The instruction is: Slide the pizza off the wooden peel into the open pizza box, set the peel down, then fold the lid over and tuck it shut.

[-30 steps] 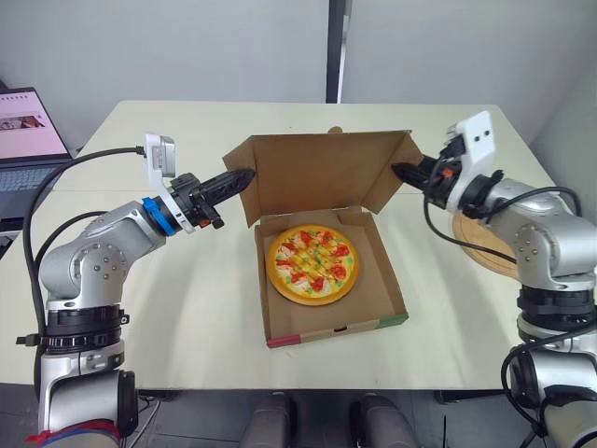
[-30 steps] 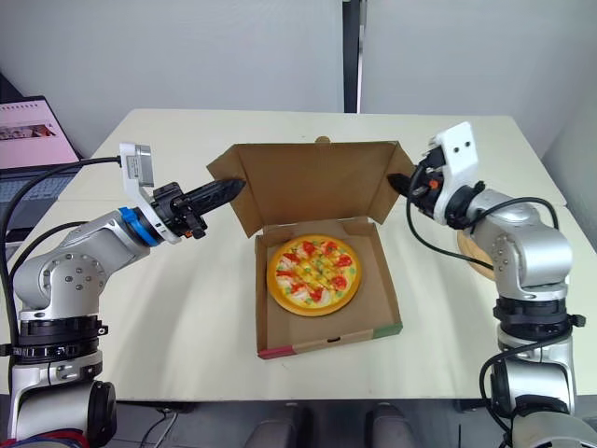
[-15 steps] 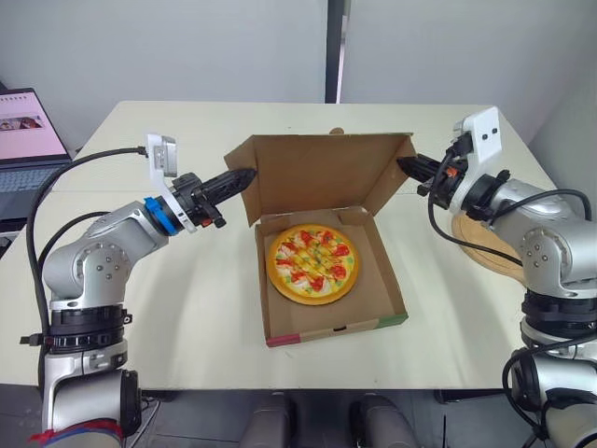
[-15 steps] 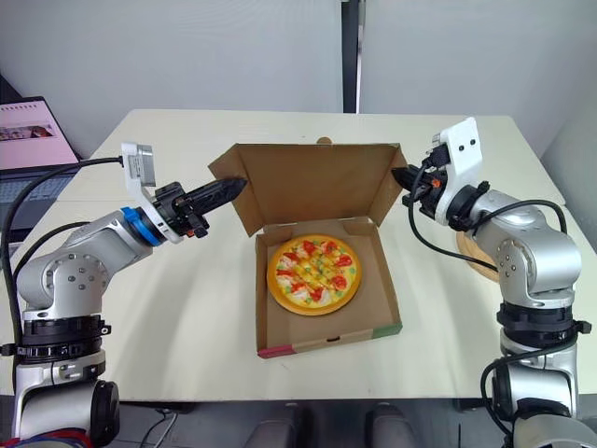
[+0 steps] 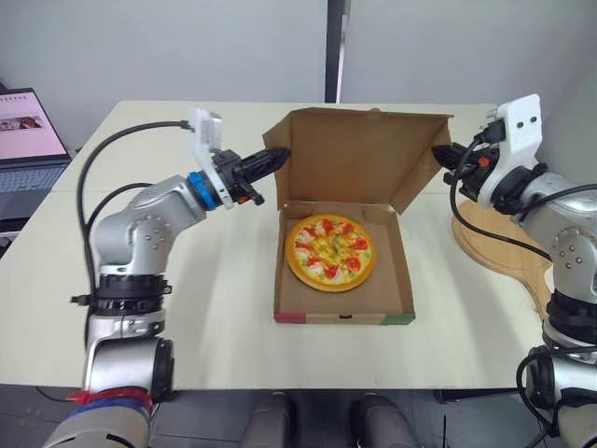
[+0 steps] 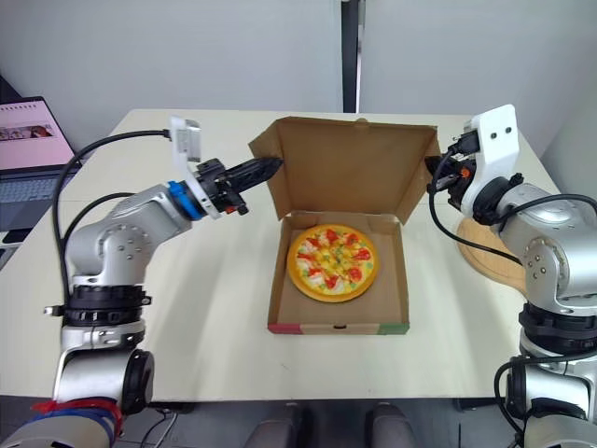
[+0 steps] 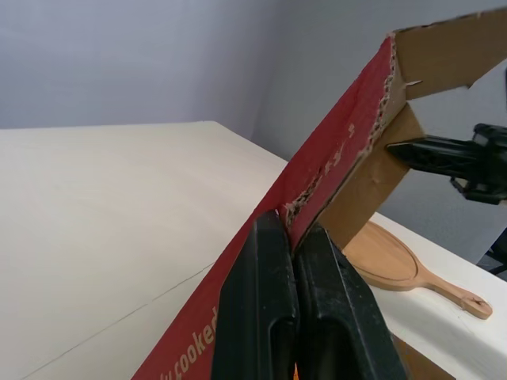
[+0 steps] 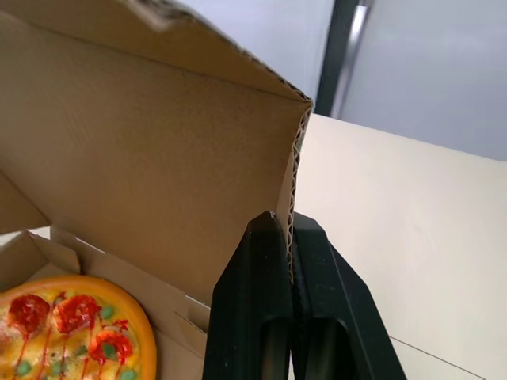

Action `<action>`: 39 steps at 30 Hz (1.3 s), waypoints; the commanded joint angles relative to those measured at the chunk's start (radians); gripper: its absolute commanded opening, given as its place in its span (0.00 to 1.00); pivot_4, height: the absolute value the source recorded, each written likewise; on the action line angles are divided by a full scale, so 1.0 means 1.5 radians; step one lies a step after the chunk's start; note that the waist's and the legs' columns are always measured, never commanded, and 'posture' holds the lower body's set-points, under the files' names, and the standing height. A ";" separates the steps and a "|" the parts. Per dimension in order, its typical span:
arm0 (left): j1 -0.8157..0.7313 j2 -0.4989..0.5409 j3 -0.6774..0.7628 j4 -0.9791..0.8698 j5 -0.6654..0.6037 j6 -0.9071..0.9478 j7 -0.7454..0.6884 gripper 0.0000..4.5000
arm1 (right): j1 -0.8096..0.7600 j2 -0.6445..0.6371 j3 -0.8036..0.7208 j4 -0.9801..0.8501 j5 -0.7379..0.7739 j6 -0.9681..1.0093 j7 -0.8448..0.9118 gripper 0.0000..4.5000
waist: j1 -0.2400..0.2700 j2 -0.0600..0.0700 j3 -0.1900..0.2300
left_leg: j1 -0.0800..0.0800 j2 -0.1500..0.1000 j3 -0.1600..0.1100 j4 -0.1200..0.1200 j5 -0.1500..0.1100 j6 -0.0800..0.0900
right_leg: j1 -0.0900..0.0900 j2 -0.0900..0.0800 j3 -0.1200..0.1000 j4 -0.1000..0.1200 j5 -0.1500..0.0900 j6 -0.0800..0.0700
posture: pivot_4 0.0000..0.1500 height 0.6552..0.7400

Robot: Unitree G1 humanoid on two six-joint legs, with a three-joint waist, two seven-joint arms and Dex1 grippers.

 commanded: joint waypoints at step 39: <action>0.182 -0.116 0.063 -0.297 -0.076 0.177 0.180 0.00 | 0.141 0.216 -0.082 -0.410 0.032 0.311 -0.125 0.01 | -0.013 0.001 0.000 | 0.002 0.000 0.000 0.000 0.000 0.000 | 0.000 0.000 0.001 0.002 0.000 0.000 | 1.00 1.00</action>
